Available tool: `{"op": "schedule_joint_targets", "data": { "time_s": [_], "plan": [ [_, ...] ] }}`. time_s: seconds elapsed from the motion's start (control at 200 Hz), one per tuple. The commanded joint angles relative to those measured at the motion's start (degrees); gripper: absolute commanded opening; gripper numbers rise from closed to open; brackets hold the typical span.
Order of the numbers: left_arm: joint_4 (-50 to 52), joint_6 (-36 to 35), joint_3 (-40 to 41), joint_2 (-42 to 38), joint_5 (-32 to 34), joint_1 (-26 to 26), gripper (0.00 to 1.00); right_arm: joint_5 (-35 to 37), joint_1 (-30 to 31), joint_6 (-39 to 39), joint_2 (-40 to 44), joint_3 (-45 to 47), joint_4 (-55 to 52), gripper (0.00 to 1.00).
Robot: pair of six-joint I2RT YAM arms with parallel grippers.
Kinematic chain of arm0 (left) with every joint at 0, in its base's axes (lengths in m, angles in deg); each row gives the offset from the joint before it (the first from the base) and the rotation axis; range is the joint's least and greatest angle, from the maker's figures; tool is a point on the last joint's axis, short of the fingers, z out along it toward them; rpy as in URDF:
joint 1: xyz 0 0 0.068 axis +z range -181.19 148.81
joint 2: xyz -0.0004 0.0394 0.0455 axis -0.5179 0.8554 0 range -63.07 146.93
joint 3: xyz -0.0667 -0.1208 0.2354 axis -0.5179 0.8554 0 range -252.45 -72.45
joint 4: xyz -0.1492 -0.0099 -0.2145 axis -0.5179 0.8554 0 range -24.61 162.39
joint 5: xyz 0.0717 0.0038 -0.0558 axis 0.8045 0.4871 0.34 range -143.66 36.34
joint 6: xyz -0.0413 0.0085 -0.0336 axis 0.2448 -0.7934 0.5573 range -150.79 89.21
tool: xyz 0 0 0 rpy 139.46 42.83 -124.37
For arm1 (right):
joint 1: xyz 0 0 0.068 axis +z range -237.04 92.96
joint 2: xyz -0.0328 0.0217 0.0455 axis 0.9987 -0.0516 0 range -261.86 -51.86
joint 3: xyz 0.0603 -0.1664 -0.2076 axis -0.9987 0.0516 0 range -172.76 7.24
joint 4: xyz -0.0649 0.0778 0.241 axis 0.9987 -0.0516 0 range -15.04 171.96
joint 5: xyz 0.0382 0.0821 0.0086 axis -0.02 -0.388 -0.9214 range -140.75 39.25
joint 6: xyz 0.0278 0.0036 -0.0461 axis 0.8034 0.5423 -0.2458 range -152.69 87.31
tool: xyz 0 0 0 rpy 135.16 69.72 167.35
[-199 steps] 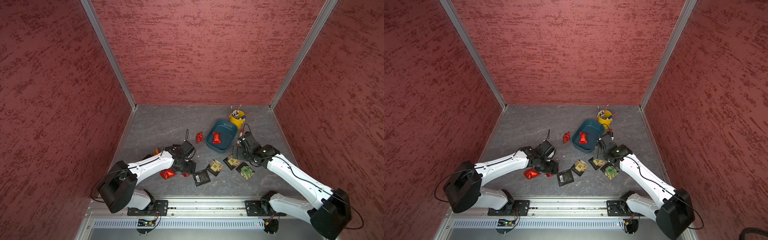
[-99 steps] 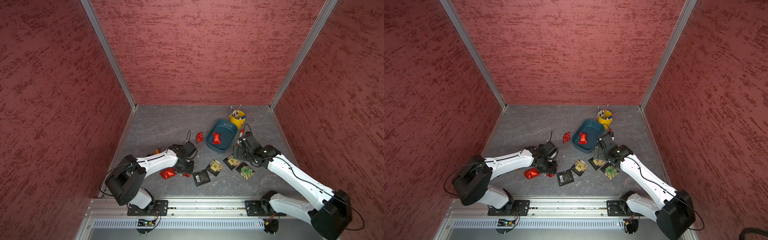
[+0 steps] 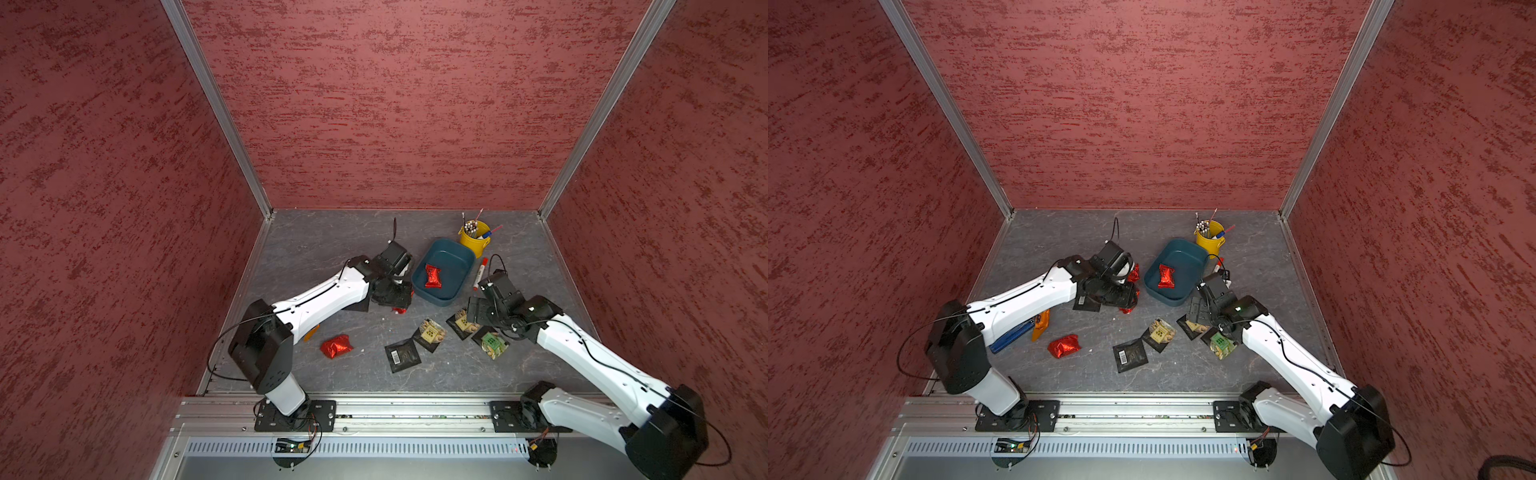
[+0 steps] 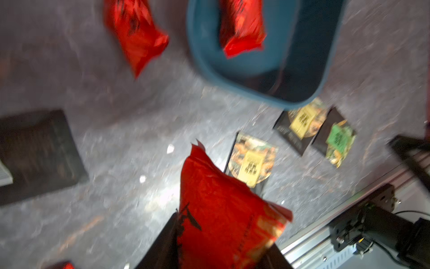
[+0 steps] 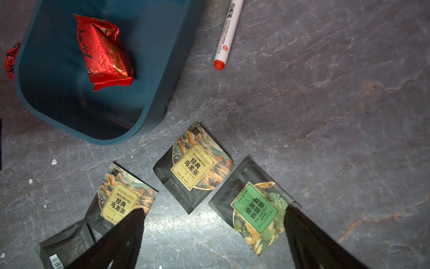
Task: Put the tea bags into the storage box
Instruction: Pick up the tea bag from the center of the board, then place the tea bag in the storage box.
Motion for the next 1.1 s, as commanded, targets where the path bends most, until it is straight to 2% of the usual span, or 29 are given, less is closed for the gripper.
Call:
{"op": "schedule_joint_targets", "data": {
  "time_s": [0.0,0.276,0.396,0.531,0.641,0.751,0.912,1.097],
  "plan": [
    [0.5,-3.1,-7.6,7.9,-2.3,0.1,0.46,-1.2,0.4,2.5,1.2,0.8,1.4,0.99],
    [1.4,-4.6,-31.4,27.6,-6.3,0.0,0.48,-1.6,0.5,3.1,3.9,1.3,-0.1,0.98],
    [1.3,-4.3,-37.3,32.8,-7.6,0.0,0.52,-1.7,0.5,2.9,4.1,1.2,-0.8,0.98],
    [0.5,-3.5,-38.6,33.4,-7.7,0.1,0.64,-1.6,0.5,2.6,3.6,0.6,-0.7,0.98],
    [0.7,-3.9,-36.1,29.8,-5.1,0.5,0.75,-1.6,0.5,1.9,2.1,-0.6,-0.7,0.99],
    [1.7,-4.7,-30.5,23.0,-2.4,2.2,0.81,-1.7,0.5,0.8,0.0,-2.8,-0.7,0.99],
    [4.7,-5.0,-17.1,9.2,1.4,6.3,0.84,-3.1,0.9,-0.1,-3.4,-5.5,1.9,0.99],
    [10.3,-3.5,0.1,-7.4,5.3,13.9,0.87,-4.2,3.0,-0.7,-9.3,-9.7,4.3,0.98]
  ]
}}
